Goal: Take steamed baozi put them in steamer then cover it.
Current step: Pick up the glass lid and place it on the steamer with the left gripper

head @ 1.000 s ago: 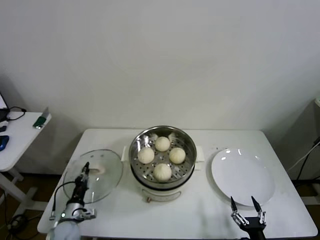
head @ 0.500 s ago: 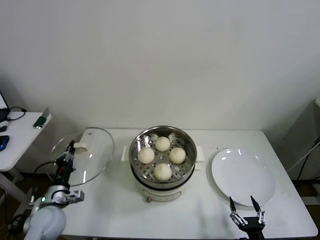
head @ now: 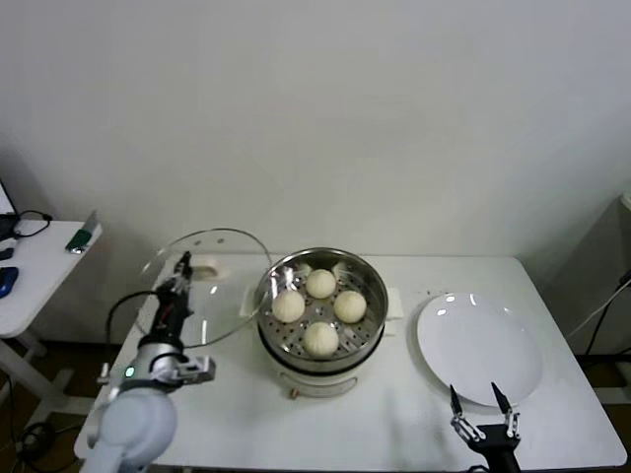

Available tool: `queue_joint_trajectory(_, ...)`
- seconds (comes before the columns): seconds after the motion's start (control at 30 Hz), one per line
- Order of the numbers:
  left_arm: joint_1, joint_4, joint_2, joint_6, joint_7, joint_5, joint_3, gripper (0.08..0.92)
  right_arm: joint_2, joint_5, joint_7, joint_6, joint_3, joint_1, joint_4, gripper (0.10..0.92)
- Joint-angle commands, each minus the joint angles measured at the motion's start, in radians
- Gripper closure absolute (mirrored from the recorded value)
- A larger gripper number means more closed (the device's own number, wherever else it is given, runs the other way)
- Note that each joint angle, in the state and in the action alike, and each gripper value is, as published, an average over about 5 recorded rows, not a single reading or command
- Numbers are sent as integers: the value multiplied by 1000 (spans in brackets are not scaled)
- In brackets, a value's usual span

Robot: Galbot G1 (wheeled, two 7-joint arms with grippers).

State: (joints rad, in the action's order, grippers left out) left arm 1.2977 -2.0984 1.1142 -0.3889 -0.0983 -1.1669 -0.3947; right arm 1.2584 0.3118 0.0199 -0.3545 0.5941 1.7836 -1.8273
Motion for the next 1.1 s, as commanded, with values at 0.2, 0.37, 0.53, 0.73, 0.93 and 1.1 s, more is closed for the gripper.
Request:
queue_joint_trajectory(0.2, -193, 15, 226, -179, -178, -282, 374, 862, 8, -10, -10, -7, 3, -12, 19, 203)
queue_joint_trajectory(0.37, -179, 60, 342, -174, -181, -402, 417, 862, -2, -8, -18, -8, 11, -17, 21, 203)
queue_joint_trajectory(0.53, -151, 101, 461, -148, -174, -513, 447, 862, -15, -5, -23, -12, 14, -20, 21, 203)
queue_joint_trajectory(0.73, -145, 154, 502, -140, -166, -549, 459, 862, -13, -5, -24, -12, 11, -30, 24, 203)
queue_joint_trajectory(0.93, -160, 203, 513, -140, -157, -558, 458, 862, -8, -6, -25, -18, 9, -34, 35, 203)
queue_joint_trajectory(1.1, -163, 230, 507, -143, -163, -562, 453, 862, -10, -6, -26, -23, 12, -34, 40, 203)
